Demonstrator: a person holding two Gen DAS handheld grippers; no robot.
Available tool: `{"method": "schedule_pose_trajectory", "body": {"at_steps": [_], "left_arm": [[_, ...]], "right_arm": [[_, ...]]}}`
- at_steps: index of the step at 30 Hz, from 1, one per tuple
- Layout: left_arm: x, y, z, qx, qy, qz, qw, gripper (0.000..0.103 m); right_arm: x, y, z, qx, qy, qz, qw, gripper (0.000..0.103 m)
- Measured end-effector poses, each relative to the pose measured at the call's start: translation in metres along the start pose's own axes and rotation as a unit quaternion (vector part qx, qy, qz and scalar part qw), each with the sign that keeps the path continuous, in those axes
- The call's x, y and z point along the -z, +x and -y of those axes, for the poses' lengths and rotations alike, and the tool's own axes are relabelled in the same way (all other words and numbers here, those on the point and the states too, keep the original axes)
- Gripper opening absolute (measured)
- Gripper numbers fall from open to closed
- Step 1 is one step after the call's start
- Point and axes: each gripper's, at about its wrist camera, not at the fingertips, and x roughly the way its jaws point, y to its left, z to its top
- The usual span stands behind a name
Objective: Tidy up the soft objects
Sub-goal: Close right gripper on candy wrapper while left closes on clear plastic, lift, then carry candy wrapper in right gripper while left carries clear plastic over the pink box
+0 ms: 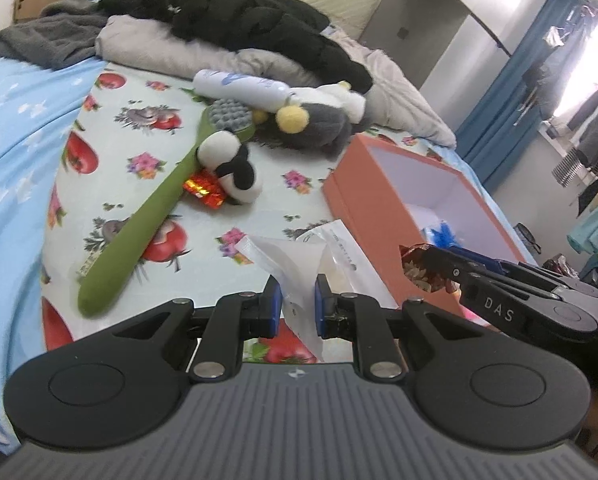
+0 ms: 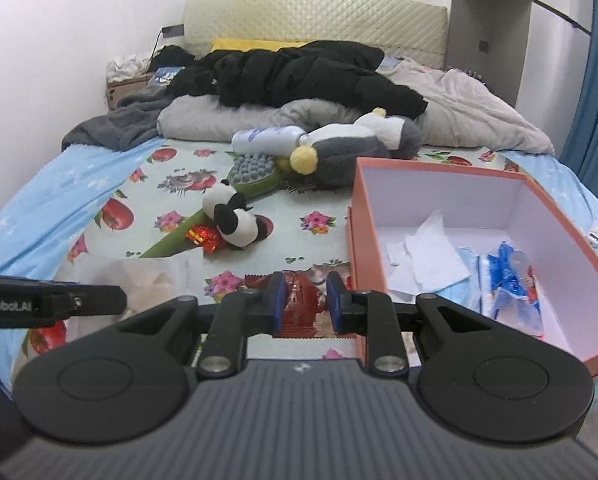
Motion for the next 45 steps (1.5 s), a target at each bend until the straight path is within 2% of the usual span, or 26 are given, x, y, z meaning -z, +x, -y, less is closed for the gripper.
{"method": "schedule_pose_trajectory", "body": {"at_steps": [4,8,14,20,27,33,34,35,37,45], "left_arm": [[-0.001,-0.001,0.017,0.014,0.011,0.001,0.9998,0.019],[-0.002,0.002,0.031,0.026,0.024,0.001,0.9994,0.019],[-0.001,0.012,0.042,0.033,0.036,-0.007,0.9988,0.019],[0.005,0.018,0.034,0.025,0.029,-0.017,0.9991,0.019],[0.019,0.029,0.014,0.003,0.015,-0.041,0.999,0.019],[0.033,0.038,-0.001,-0.009,0.004,-0.058,0.9983,0.019],[0.034,0.038,-0.003,-0.012,0.003,-0.06,0.9981,0.019],[0.036,0.039,-0.005,-0.014,0.004,-0.061,0.998,0.019],[0.037,0.04,-0.008,-0.018,0.004,-0.063,0.9979,0.019],[0.04,0.039,-0.016,-0.027,0.002,-0.064,0.9975,0.019]], "right_arm": [[0.002,-0.012,0.01,0.008,0.006,0.005,1.0,0.023],[0.006,-0.017,0.02,0.016,0.016,0.001,1.0,0.009],[0.013,-0.015,0.032,0.02,0.028,-0.007,0.999,0.008],[0.022,-0.013,0.041,0.004,0.045,-0.018,0.999,0.008],[0.052,-0.004,0.046,-0.007,0.058,-0.069,0.996,0.008],[0.072,0.015,0.031,-0.036,0.05,-0.103,0.993,0.014],[0.074,0.019,0.026,-0.04,0.045,-0.105,0.993,0.021],[0.076,0.024,0.022,-0.045,0.037,-0.109,0.992,0.034],[0.079,0.031,0.013,-0.05,0.016,-0.112,0.992,0.042],[0.084,0.056,-0.012,-0.041,-0.093,-0.114,0.988,0.042]]}}
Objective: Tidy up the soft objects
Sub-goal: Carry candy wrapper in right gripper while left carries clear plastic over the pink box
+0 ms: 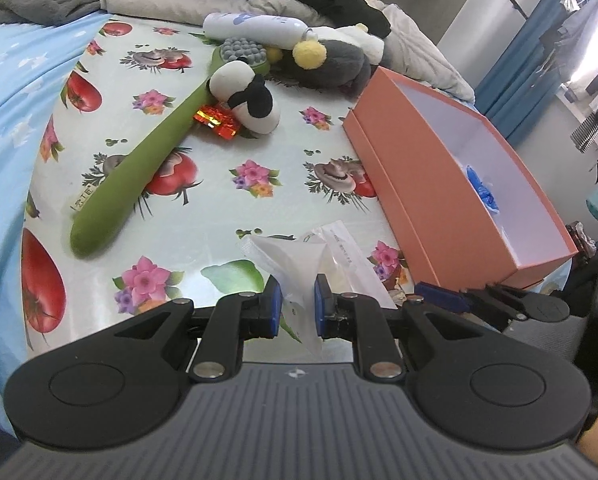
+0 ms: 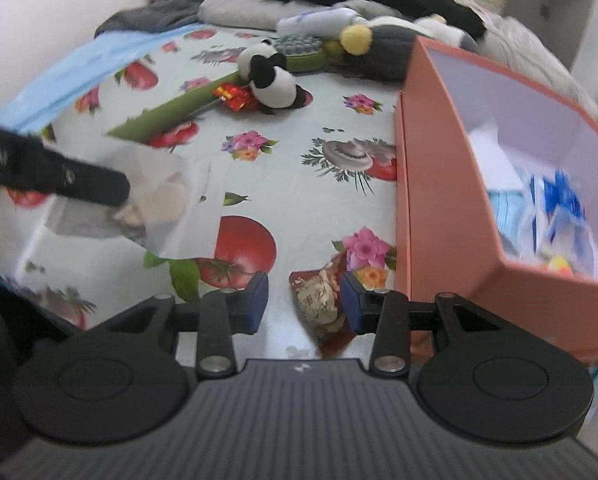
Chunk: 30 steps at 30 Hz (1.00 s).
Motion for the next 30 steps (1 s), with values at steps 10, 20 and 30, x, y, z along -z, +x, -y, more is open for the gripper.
{"method": "schedule_pose_trajectory", "body": {"at_steps": [10,20,30], "left_arm": [[-0.002,-0.001,0.0,0.0,0.001,0.001,1.0,0.019],[-0.012,-0.015,0.002,0.003,-0.004,0.03,0.9995,0.019],[-0.016,-0.045,0.011,-0.001,-0.011,0.069,0.9975,0.019]], "right_arm": [[0.007,0.022,-0.015,0.056,-0.081,-0.03,0.995,0.028],[-0.009,-0.016,-0.003,0.044,-0.044,0.01,0.998,0.027],[-0.031,-0.074,0.0,0.002,-0.001,0.083,0.997,0.027]]}}
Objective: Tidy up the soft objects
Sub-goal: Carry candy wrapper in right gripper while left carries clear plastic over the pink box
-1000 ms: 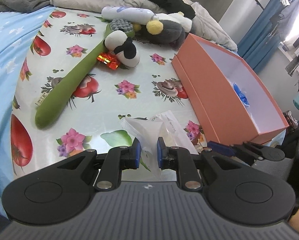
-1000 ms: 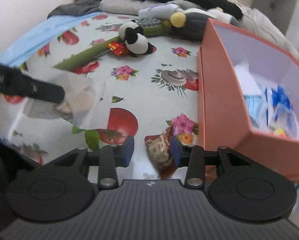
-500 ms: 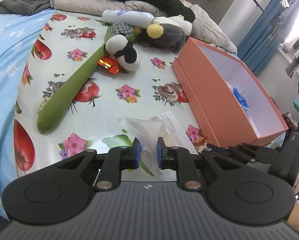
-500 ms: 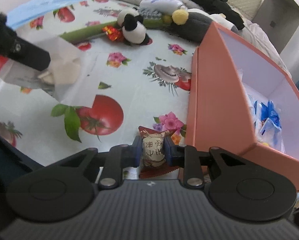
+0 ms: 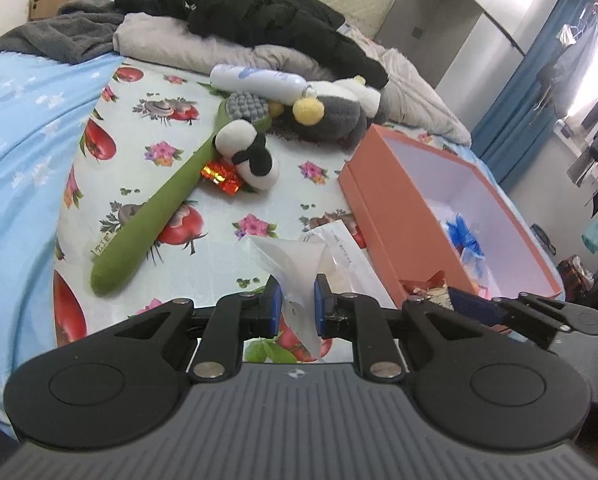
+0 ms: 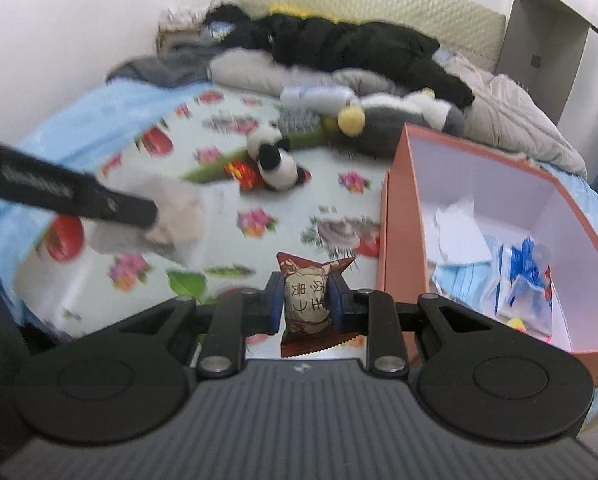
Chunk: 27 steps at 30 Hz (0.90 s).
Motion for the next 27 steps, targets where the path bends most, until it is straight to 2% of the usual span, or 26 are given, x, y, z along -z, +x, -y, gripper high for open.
{"method": "schedule_pose_trajectory", "body": {"at_steps": [4,9,14,22,27], "left_arm": [[-0.002,-0.009,0.009,0.014,0.0,0.012,0.9998,0.019],[-0.008,-0.012,0.031,0.042,0.022,0.016,0.9988,0.019],[-0.023,0.0,0.067,0.081,0.058,0.018,0.9949,0.019],[-0.062,0.041,0.131,0.158,0.107,-0.005,0.9816,0.019],[-0.089,0.079,0.17,0.176,0.147,-0.026,0.973,0.019]], "right_arm": [[-0.009,-0.022,0.007,0.0,0.016,0.019,1.0,0.027],[-0.013,-0.05,0.021,0.017,0.044,0.043,0.998,0.027],[-0.011,-0.069,0.052,0.053,0.077,0.056,0.994,0.027],[-0.012,-0.065,0.125,0.109,0.151,0.039,0.982,0.027],[-0.015,-0.047,0.164,0.13,0.174,0.019,0.976,0.027]]}}
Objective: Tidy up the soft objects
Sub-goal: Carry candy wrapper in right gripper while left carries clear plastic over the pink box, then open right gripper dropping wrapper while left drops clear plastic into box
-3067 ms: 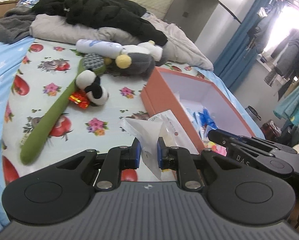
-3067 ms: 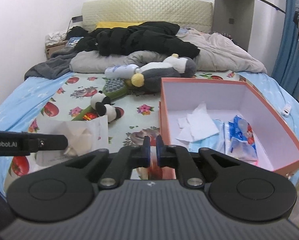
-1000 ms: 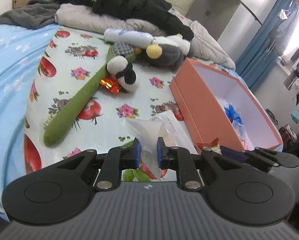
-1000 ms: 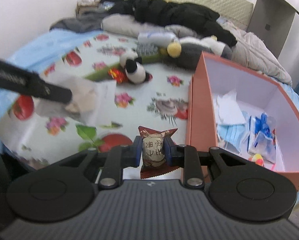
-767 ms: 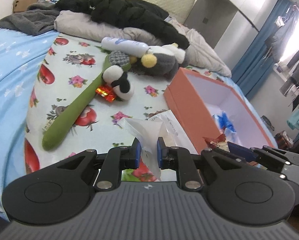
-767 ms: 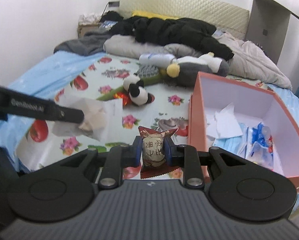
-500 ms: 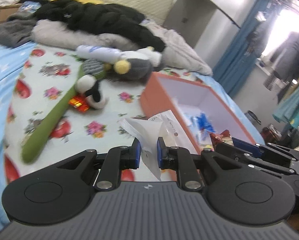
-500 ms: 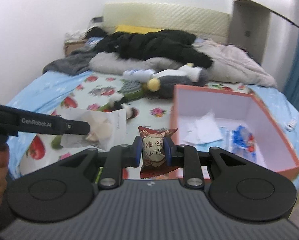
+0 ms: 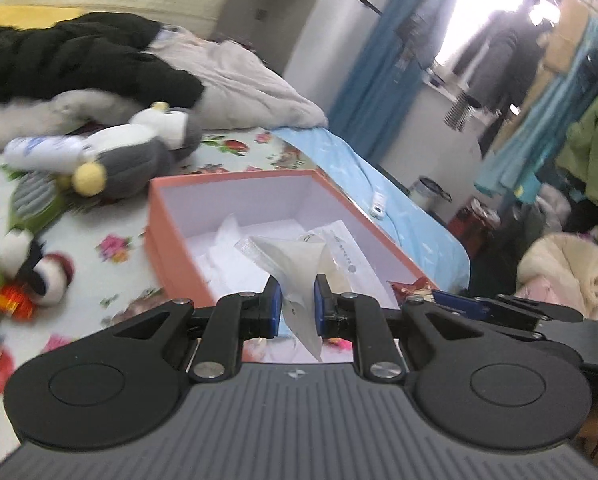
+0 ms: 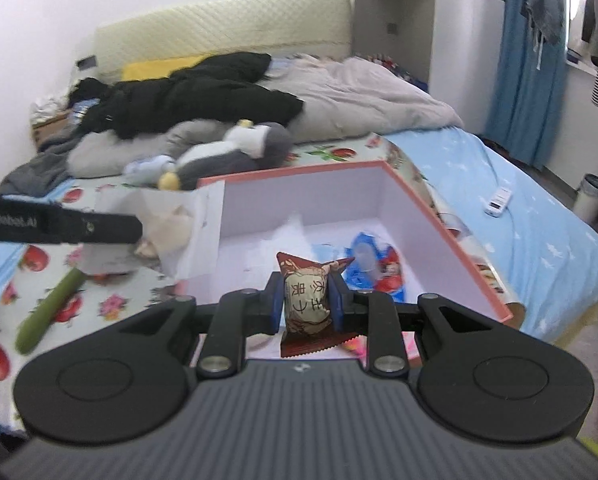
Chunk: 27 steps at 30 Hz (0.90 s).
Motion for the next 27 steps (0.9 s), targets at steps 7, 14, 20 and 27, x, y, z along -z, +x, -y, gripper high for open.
{"method": "schedule_pose_trajectory", "body": {"at_steps": [7,14,20,27], "left_arm": [[-0.045,0.085,-0.011,0.003,0.004,-0.056,0.9984,0.019],[-0.067,0.173,-0.029,-0.021,0.022,-0.113,0.9932,0.019],[-0.076,0.23,-0.044,-0.036,0.033,-0.154,0.9868,0.019],[-0.083,0.257,-0.057,-0.049,0.036,-0.162,0.9849,0.019]], "right_arm": [[-0.021,0.047,0.025,0.019,-0.009,-0.025,0.999,0.028],[-0.035,0.104,0.051,0.014,0.001,-0.063,0.998,0.028],[-0.037,0.147,0.066,0.013,0.01,-0.094,0.995,0.028],[-0.032,0.175,0.076,0.006,0.028,-0.123,0.992,0.028]]}}
